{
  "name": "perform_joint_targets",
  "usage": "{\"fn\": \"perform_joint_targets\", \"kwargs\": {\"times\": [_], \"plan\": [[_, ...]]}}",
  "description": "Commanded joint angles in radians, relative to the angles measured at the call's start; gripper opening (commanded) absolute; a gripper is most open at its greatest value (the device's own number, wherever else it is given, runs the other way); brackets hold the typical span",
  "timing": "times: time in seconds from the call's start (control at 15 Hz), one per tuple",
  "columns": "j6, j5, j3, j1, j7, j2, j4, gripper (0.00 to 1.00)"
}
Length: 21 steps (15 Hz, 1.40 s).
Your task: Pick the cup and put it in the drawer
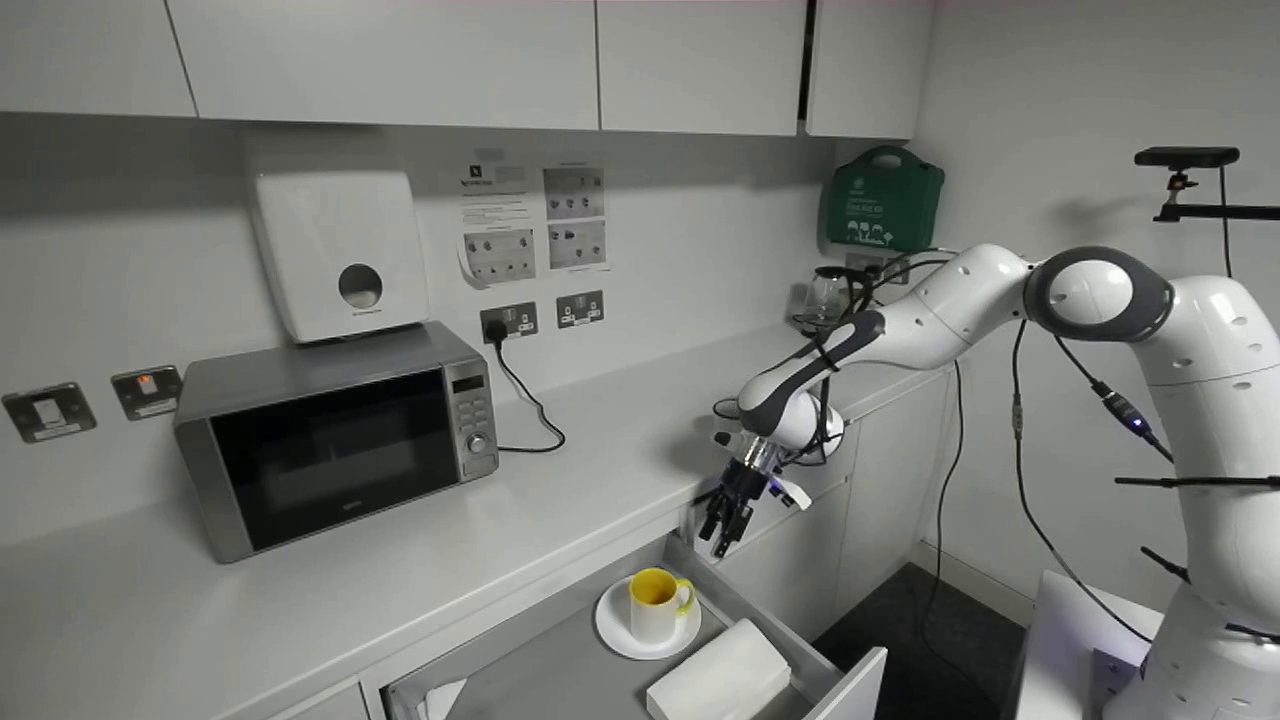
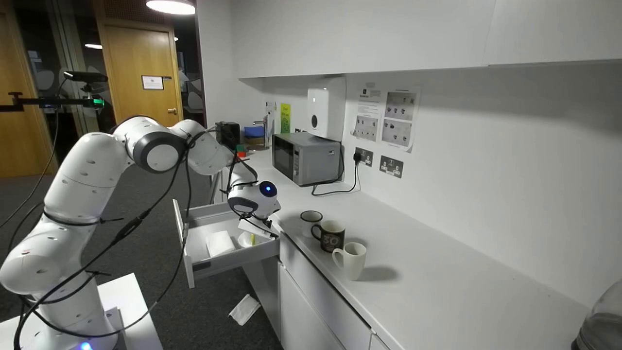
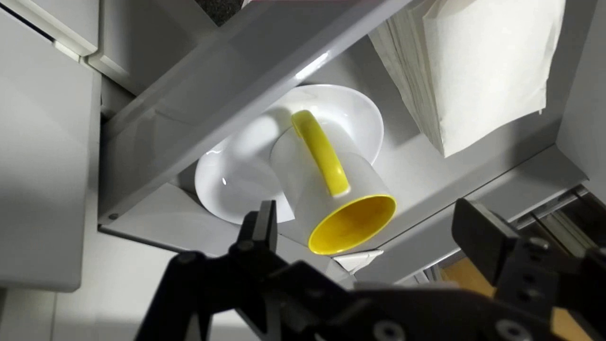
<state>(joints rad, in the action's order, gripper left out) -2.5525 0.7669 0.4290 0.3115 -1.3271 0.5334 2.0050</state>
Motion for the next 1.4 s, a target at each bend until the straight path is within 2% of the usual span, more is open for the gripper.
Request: {"fn": "perform_joint_targets", "kwargs": {"times": [0.0, 0.13, 0.33, 0.47, 0.6, 0.73, 0.8, 0.93, 1.0, 1.07, 1.13, 1.33], "plan": [[0.010, 0.190, -0.022, 0.001, -0.099, -0.189, 0.160, 1.00], [0.006, 0.277, -0.073, -0.041, -0.087, -0.276, 0.225, 1.00], [-0.043, 0.332, -0.167, -0.126, -0.013, -0.401, 0.332, 1.00], [-0.074, 0.325, -0.224, -0.177, 0.035, -0.470, 0.395, 1.00], [-0.152, 0.264, -0.269, -0.229, 0.125, -0.523, 0.458, 1.00], [-0.247, 0.160, -0.298, -0.265, 0.234, -0.556, 0.521, 1.00], [-0.295, 0.088, -0.267, -0.234, 0.301, -0.563, 0.553, 1.00], [-0.369, -0.098, -0.280, -0.229, 0.474, -0.569, 0.616, 1.00], [-0.407, -0.193, -0.330, -0.264, 0.559, -0.566, 0.655, 1.00], [-0.432, -0.281, -0.345, -0.257, 0.637, -0.556, 0.685, 1.00], [-0.445, -0.372, -0.367, -0.251, 0.714, -0.552, 0.709, 1.00], [-0.343, -0.639, -0.426, -0.235, 0.952, -0.580, 0.717, 1.00]]}}
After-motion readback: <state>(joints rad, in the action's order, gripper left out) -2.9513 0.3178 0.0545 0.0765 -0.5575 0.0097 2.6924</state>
